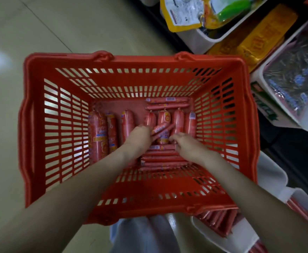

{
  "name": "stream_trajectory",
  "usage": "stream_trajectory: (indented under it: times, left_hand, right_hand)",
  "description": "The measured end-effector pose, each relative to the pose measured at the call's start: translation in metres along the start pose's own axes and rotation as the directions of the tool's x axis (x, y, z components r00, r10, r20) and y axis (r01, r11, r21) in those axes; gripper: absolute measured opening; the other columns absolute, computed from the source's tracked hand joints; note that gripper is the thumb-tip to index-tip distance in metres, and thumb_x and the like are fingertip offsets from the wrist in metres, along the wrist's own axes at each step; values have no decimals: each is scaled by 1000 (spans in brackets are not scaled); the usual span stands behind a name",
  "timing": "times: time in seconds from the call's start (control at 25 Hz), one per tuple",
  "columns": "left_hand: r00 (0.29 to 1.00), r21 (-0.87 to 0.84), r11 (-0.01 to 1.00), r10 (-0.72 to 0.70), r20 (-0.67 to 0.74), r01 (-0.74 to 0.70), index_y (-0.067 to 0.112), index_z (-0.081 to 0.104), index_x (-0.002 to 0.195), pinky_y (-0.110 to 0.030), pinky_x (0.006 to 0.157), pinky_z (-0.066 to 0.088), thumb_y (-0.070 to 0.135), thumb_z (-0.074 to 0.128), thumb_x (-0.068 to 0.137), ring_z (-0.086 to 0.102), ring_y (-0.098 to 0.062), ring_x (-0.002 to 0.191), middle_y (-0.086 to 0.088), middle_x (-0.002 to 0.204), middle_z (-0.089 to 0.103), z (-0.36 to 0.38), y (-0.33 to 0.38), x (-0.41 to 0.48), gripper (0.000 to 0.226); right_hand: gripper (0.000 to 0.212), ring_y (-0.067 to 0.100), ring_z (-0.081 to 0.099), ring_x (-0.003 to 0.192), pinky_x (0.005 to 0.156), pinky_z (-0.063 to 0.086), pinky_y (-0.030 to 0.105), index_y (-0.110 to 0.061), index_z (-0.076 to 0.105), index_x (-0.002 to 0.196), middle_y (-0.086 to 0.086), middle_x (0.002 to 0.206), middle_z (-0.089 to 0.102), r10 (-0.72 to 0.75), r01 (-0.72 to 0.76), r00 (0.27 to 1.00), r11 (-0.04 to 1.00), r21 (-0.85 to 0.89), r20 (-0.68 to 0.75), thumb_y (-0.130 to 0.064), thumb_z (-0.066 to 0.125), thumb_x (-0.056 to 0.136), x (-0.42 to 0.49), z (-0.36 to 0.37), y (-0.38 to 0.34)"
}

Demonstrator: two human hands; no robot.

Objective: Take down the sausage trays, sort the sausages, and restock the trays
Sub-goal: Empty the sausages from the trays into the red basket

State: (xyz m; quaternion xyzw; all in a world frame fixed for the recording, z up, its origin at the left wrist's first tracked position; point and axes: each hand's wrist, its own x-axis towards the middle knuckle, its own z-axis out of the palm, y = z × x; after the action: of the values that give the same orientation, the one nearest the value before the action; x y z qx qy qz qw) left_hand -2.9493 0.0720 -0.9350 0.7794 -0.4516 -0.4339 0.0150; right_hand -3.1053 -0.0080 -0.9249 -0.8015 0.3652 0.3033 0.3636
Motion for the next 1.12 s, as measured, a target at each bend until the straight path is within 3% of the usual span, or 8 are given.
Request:
stream_trajectory:
  times: [0.16, 0.32, 0.48, 0.72, 0.84, 0.96, 1.04, 1.12]
  left_hand:
    - [996, 115, 990, 85, 26, -88, 8, 56, 120, -38, 90, 47, 19, 57, 92, 55, -33, 107, -15, 117, 57, 17, 10, 8, 30]
    - [993, -27, 993, 117, 30, -117, 7, 59, 122, -36, 89, 45, 23, 63, 89, 56, -30, 106, -14, 113, 59, 22, 12, 8, 37]
    - [994, -128, 986, 105, 1, -104, 10, 59, 124, -34, 90, 45, 21, 64, 88, 57, -28, 106, -11, 114, 61, 25, 6, 6, 38]
    - [982, 99, 981, 174, -67, -167, 12, 53, 131, -35, 102, 38, 31, 45, 99, 44, -28, 119, -12, 119, 54, 28, 6, 7, 38]
    - [952, 149, 945, 301, -53, -290, 15, 55, 130, -34, 99, 39, 32, 50, 97, 48, -27, 113, -10, 114, 55, 31, 12, 2, 38]
    - [892, 114, 885, 441, 99, -450, 14, 60, 123, -37, 98, 41, 26, 54, 94, 49, -26, 111, -9, 113, 55, 36, 13, -15, 32]
    - [877, 162, 868, 438, 200, -470, 16, 57, 127, -35, 95, 44, 27, 53, 93, 50, -23, 114, -7, 118, 52, 38, 15, -25, 35]
    - [901, 199, 879, 428, 71, -433, 13, 55, 127, -38, 88, 49, 26, 51, 94, 54, -26, 108, -9, 116, 52, 35, 14, -25, 36]
  right_hand:
    - [56, 22, 30, 130, 108, 29, 32, -16, 33, 141, 3, 140, 37, 72, -78, 967, 997, -13, -244, -5, 54, 90, -5, -11, 3]
    - [44, 21, 36, 126, 105, 27, 31, -16, 44, 135, 3, 134, 48, -80, 61, 987, 989, -135, -138, -22, 55, 93, 7, -4, -7]
    - [21, 26, 48, 113, 93, 36, 33, -11, 56, 115, 9, 119, 59, 20, -64, 974, 980, -187, -225, -13, 46, 97, 11, -11, 0]
    - [43, 20, 35, 126, 108, 26, 33, -18, 44, 133, -1, 133, 47, -54, 39, 986, 995, -95, -156, -18, 56, 91, 9, -17, -1]
    - [15, 20, 42, 115, 99, 33, 32, -19, 55, 105, 0, 116, 53, -138, 121, 981, 984, -130, -137, -26, 57, 92, 7, -14, -5]
    - [7, 24, 55, 101, 87, 46, 34, -20, 59, 85, 5, 105, 61, 3, 4, 999, 983, -183, 35, -18, 54, 90, 2, -16, 1]
    - [11, 24, 51, 107, 88, 43, 33, -15, 61, 97, 6, 111, 59, 17, -10, 999, 977, -215, 30, -17, 52, 91, -2, -12, 3]
    - [25, 24, 42, 117, 98, 35, 34, -11, 54, 116, 6, 121, 51, -24, -5, 986, 984, -179, -162, -19, 50, 92, 1, -10, -1]
